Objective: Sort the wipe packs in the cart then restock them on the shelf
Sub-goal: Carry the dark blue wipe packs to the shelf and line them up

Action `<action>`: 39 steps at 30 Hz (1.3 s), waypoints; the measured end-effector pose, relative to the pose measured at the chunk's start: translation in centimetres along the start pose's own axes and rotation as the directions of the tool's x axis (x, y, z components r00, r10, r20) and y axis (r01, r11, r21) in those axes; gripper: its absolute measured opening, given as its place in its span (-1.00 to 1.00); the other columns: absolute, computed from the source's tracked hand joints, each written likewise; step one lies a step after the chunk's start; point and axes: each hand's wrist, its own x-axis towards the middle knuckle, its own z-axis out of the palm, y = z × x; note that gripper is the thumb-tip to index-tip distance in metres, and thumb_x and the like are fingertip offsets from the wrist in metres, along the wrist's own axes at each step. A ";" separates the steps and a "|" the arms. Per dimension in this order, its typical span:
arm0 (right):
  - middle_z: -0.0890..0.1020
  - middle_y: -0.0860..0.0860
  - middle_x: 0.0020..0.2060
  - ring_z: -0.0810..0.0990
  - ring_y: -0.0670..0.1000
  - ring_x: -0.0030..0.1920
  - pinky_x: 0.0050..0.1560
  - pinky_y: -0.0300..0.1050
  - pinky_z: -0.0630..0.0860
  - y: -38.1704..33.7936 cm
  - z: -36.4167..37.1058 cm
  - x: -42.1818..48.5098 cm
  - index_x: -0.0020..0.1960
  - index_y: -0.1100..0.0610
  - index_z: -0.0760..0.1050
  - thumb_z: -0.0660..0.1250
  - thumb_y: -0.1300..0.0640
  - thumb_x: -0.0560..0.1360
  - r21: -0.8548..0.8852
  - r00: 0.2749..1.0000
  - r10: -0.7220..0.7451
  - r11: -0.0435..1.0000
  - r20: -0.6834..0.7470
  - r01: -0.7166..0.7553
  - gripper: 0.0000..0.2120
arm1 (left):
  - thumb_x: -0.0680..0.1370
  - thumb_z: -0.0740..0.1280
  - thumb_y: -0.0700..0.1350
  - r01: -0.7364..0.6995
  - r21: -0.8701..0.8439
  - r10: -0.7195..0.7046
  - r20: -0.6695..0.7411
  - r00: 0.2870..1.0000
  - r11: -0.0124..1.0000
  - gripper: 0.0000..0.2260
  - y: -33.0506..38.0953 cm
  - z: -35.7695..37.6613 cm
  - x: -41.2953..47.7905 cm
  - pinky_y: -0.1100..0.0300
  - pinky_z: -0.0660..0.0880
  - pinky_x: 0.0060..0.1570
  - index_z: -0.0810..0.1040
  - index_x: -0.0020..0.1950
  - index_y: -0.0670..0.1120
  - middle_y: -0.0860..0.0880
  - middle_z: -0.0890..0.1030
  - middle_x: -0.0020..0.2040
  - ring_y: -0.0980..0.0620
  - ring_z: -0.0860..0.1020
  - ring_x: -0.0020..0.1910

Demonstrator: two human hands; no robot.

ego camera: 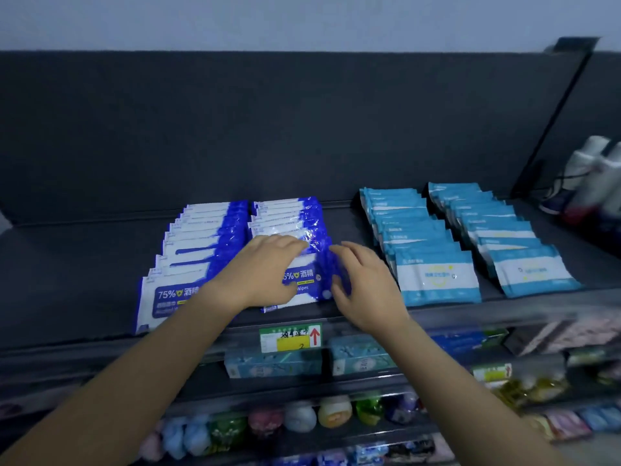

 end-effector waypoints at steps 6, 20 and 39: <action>0.57 0.10 0.17 0.56 0.14 0.14 0.08 0.04 0.53 0.6 -3.0 -7.9 0.22 0.17 0.50 0.28 0.16 0.41 -0.190 0.965 0.198 0.955 -0.170 -0.229 -0.62 | 0.40 0.16 -0.03 -0.254 0.017 0.255 -0.092 0.963 0.967 -0.49 5.9 1.2 1.1 0.06 0.28 0.30 0.45 0.34 -0.09 -0.02 0.51 0.31 -0.06 0.46 0.28; 0.34 0.05 0.36 0.37 0.10 0.30 0.26 -0.03 0.38 2.4 -16.5 -40.8 0.44 0.06 0.19 0.23 0.01 0.48 -0.261 0.291 0.895 0.208 -0.338 -0.943 -0.44 | 0.36 0.13 0.15 -0.799 -0.009 0.797 -0.061 0.600 0.601 -0.51 38.9 4.9 -4.6 0.07 0.54 -0.10 0.59 0.08 -0.12 -0.06 0.65 -0.07 -0.10 0.62 -0.06; 0.37 0.15 0.32 0.42 0.18 0.28 0.19 0.02 0.42 16.2 -5.2 -67.5 0.43 0.17 0.22 0.34 0.22 0.46 0.083 -0.541 0.837 -0.547 0.090 -0.833 -0.42 | 0.57 0.21 0.01 -0.967 -0.217 0.891 0.454 0.021 0.134 -0.53 68.9 35.7 -10.4 0.01 0.31 0.26 0.24 0.44 -0.11 -0.09 0.40 0.36 -0.11 0.37 0.33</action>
